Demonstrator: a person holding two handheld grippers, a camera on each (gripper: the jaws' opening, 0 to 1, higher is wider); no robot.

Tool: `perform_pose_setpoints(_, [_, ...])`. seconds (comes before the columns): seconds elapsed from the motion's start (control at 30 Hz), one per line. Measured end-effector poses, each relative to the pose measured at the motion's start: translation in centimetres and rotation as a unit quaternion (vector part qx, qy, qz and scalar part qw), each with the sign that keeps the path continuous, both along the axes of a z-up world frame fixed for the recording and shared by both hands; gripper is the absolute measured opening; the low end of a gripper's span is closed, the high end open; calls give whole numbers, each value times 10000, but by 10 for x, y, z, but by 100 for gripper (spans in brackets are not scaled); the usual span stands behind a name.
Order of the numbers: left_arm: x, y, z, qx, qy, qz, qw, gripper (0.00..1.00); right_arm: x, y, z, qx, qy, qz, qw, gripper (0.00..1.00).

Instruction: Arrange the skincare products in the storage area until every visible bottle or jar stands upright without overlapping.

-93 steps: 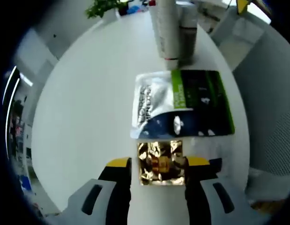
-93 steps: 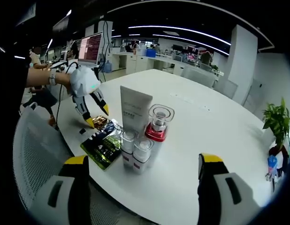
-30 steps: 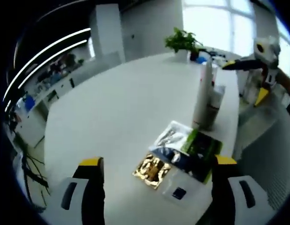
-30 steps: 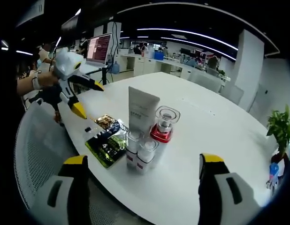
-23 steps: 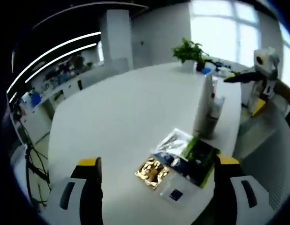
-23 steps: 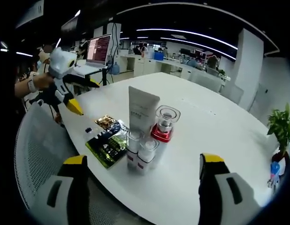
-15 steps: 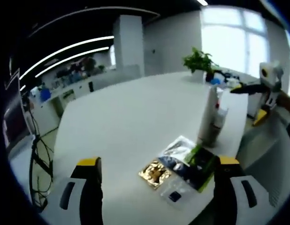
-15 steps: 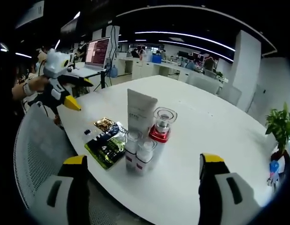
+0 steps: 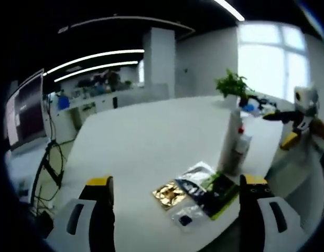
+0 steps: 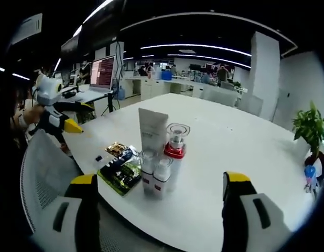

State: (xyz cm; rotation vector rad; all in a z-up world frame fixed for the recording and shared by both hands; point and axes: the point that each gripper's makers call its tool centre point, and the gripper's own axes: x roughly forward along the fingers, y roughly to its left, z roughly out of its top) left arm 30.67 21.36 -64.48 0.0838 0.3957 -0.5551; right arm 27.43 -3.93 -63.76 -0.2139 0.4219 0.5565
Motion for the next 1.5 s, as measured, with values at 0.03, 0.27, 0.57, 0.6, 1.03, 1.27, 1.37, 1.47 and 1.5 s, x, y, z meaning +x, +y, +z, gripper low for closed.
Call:
perform_pose_setpoints(0.03, [-1,2,-3,63,40,60,10000,97,0,-3,1,61,-38,-138,9999,99])
perform_pose_setpoints(0.27, [-5,5,2,-183,-268,337,9989,97,-4,-10,10,650,-295,-345,9969,99])
perform_pose_setpoints(0.57, [-11,6,10,-349,-676,605,9953,97,-4,-12,18,1330,-627,-480,9880,99])
perform_pose_setpoints(0.6, [-11,5,9,-411,-647,611,9952,97,-4,-11,15,1338,-599,-487,9880,99])
perform_pose_setpoints(1.03, [-7,3,11,-890,-851,879,9885,97,4,-22,2,883,-927,-596,9900,99])
perform_pose_setpoints(1.27, [-6,4,2,-689,-771,871,9908,97,5,-16,-12,55,-1121,-273,9933,99])
perform_pose_setpoints(1.37, [-8,1,0,-588,-744,783,9924,97,5,-16,-10,19,-1209,-249,9923,99])
perform_pose_setpoints(1.47, [-8,0,4,-562,-867,741,9919,97,6,-19,-2,150,-1406,-312,9895,99])
perform_pose_setpoints(1.5, [-8,1,5,-580,-893,751,9915,97,6,-18,-1,202,-1405,-316,9894,99])
